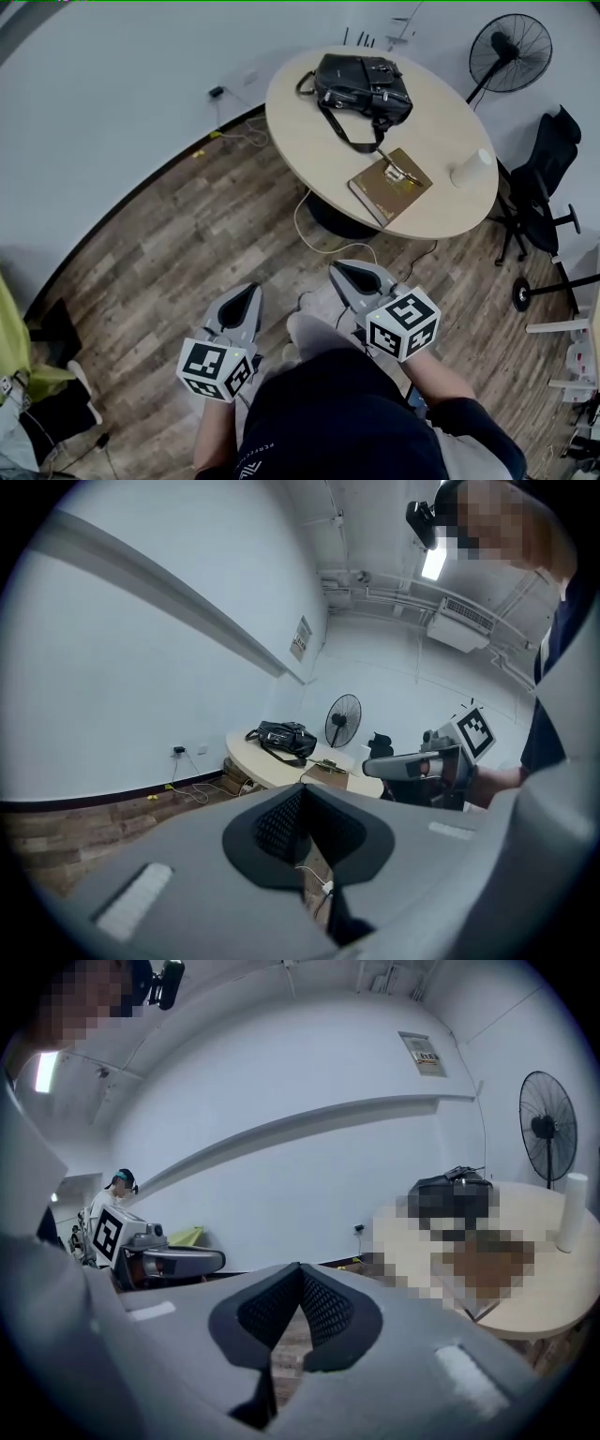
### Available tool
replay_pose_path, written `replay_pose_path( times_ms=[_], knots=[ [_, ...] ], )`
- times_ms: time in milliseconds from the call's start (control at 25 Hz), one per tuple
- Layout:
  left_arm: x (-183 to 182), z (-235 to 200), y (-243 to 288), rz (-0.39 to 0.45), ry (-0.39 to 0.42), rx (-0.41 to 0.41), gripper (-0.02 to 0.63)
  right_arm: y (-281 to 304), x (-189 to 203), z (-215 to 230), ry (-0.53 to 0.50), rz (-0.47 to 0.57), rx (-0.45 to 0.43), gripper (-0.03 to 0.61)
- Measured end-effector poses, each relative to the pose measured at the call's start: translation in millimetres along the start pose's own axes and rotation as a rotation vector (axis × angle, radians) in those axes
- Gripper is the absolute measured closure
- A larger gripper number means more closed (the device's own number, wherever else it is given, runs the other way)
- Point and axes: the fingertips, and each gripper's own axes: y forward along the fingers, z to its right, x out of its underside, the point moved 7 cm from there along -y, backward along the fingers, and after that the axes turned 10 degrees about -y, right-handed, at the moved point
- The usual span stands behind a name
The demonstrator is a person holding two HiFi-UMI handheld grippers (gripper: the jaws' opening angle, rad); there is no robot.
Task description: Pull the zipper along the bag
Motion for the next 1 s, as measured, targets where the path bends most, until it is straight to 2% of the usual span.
replay_pose_path(
  times_ms=[320, 560, 800, 1000],
  knots=[
    [-35, -36, 66, -0.005, 0.083, -0.036, 0.595, 64, -29, 63, -0.003, 0.055, 0.006, 0.575],
    [-81, -65, 147, -0.041, 0.025, 0.008, 0.595, 111, -55, 130, 0.029, 0.059, 0.011, 0.575],
    [-115, -88, 229, -0.087, 0.07, 0.032, 0.595, 144, -71, 191, 0.06, 0.068, 0.035, 0.575],
    [-128, -98, 283, -0.134, 0.11, 0.059, 0.595, 163, -72, 222, 0.103, 0.059, 0.031, 0.575]
  ],
)
